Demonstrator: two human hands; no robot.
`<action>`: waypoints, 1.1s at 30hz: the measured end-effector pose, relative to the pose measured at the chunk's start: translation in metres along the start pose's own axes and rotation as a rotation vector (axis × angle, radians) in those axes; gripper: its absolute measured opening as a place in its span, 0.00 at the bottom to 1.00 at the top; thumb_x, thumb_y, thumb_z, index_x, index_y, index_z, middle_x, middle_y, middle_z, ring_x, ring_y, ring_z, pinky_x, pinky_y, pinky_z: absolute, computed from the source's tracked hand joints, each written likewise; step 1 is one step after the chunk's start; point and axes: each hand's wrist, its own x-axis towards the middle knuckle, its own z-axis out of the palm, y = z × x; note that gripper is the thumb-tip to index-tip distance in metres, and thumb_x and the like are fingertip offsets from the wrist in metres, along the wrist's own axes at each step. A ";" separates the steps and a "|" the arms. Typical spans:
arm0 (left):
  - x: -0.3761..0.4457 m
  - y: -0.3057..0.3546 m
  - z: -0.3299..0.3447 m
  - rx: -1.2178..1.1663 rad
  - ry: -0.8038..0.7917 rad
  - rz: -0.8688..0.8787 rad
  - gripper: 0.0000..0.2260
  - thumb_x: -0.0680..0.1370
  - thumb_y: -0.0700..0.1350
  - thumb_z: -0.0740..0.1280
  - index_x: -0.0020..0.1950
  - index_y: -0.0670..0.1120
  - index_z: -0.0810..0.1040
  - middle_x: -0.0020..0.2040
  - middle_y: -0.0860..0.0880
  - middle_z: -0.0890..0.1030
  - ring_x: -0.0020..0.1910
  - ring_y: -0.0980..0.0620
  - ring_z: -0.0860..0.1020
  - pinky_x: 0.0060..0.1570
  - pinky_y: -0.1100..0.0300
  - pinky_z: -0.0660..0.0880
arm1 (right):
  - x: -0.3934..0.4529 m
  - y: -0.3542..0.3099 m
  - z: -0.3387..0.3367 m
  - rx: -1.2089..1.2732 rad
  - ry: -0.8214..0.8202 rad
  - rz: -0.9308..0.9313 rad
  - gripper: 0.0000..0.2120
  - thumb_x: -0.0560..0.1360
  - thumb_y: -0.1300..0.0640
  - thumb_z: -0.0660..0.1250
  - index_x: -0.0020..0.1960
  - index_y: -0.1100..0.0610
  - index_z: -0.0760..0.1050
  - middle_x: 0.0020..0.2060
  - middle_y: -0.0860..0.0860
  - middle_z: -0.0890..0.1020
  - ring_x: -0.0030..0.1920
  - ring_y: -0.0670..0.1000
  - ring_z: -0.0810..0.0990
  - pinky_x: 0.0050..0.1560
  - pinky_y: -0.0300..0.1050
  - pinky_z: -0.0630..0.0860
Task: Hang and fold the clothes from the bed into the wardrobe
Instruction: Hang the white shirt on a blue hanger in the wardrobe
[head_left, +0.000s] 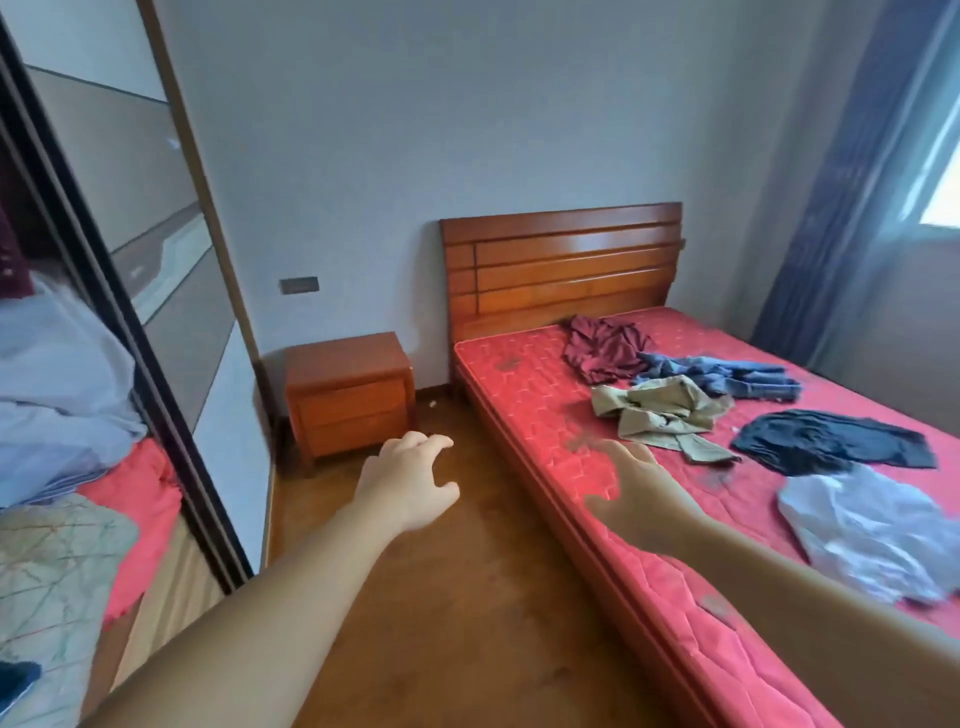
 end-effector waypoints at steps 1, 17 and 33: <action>-0.016 0.025 0.006 0.014 -0.010 0.035 0.25 0.76 0.56 0.64 0.73 0.57 0.66 0.72 0.53 0.68 0.70 0.49 0.67 0.65 0.50 0.70 | -0.031 0.019 -0.007 0.004 0.022 0.022 0.34 0.71 0.43 0.64 0.74 0.45 0.58 0.69 0.49 0.65 0.63 0.54 0.73 0.59 0.52 0.75; -0.238 0.398 0.102 -0.048 -0.250 0.778 0.27 0.74 0.57 0.64 0.72 0.57 0.66 0.69 0.53 0.70 0.68 0.50 0.68 0.66 0.49 0.68 | -0.472 0.224 -0.098 0.009 0.335 0.674 0.32 0.74 0.44 0.67 0.75 0.47 0.59 0.72 0.49 0.64 0.70 0.52 0.67 0.66 0.48 0.70; -0.283 0.481 0.121 -0.022 -0.310 0.832 0.26 0.74 0.56 0.65 0.73 0.58 0.66 0.71 0.53 0.68 0.70 0.50 0.66 0.68 0.47 0.65 | -0.548 0.291 -0.135 0.007 0.432 0.811 0.34 0.75 0.43 0.68 0.76 0.48 0.59 0.74 0.49 0.64 0.70 0.54 0.69 0.65 0.50 0.73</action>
